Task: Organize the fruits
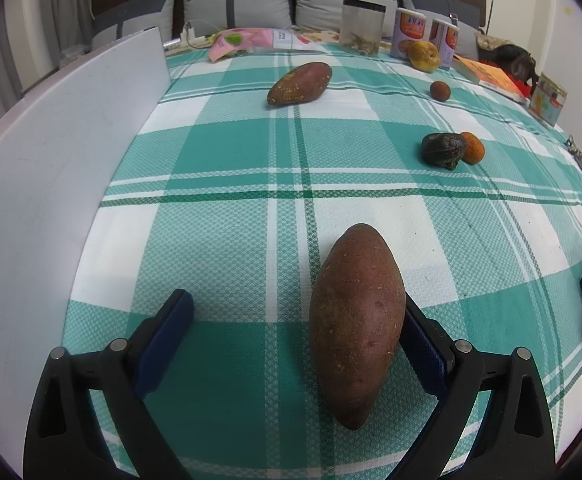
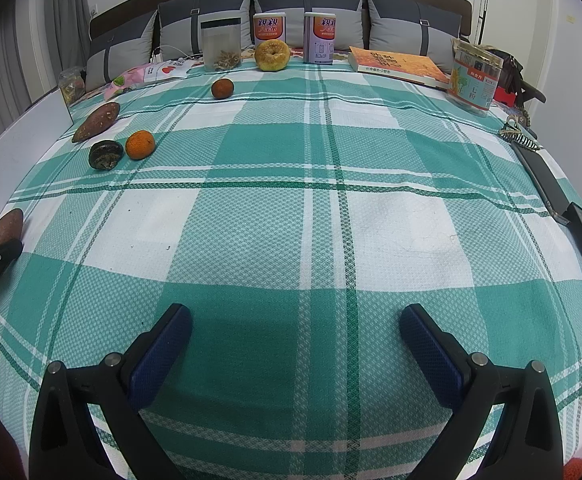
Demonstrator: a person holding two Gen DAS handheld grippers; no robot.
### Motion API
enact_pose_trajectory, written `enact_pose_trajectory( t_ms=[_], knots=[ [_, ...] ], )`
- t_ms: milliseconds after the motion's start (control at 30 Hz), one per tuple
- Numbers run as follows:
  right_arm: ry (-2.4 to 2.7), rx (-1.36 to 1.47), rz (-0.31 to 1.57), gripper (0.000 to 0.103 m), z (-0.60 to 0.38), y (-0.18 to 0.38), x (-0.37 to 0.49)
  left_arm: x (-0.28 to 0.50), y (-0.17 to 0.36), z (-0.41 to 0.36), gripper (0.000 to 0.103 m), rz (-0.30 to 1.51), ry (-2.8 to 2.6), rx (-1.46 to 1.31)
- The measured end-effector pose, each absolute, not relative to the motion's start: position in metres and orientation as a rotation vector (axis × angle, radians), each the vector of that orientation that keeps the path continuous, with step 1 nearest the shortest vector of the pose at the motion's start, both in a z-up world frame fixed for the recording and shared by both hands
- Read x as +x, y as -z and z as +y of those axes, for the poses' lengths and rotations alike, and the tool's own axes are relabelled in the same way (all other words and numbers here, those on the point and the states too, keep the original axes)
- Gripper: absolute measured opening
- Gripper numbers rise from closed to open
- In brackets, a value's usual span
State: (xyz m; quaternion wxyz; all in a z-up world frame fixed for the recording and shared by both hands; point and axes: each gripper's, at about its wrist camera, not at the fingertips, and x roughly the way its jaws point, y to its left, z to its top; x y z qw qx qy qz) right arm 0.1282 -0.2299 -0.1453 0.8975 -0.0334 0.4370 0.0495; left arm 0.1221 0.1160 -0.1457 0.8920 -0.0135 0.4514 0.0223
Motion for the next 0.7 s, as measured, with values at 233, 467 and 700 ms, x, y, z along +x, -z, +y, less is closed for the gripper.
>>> enact_pose_trajectory(
  t_ms=[233, 467, 700],
  knots=[
    [-0.103, -0.069, 0.905, 0.103, -0.230, 0.145, 0.128, 0.122, 0.146, 0.116, 0.099, 0.937, -0.046, -0.028],
    [-0.119, -0.075, 0.942, 0.103, -0.230, 0.144, 0.133, 0.121, 0.145, 0.116, 0.099, 0.937, -0.042, -0.029],
    [-0.361, -0.075, 0.988, 0.103, -0.190, 0.109, 0.185, 0.121, 0.145, 0.116, 0.099, 0.937, -0.042, -0.029]
  ],
)
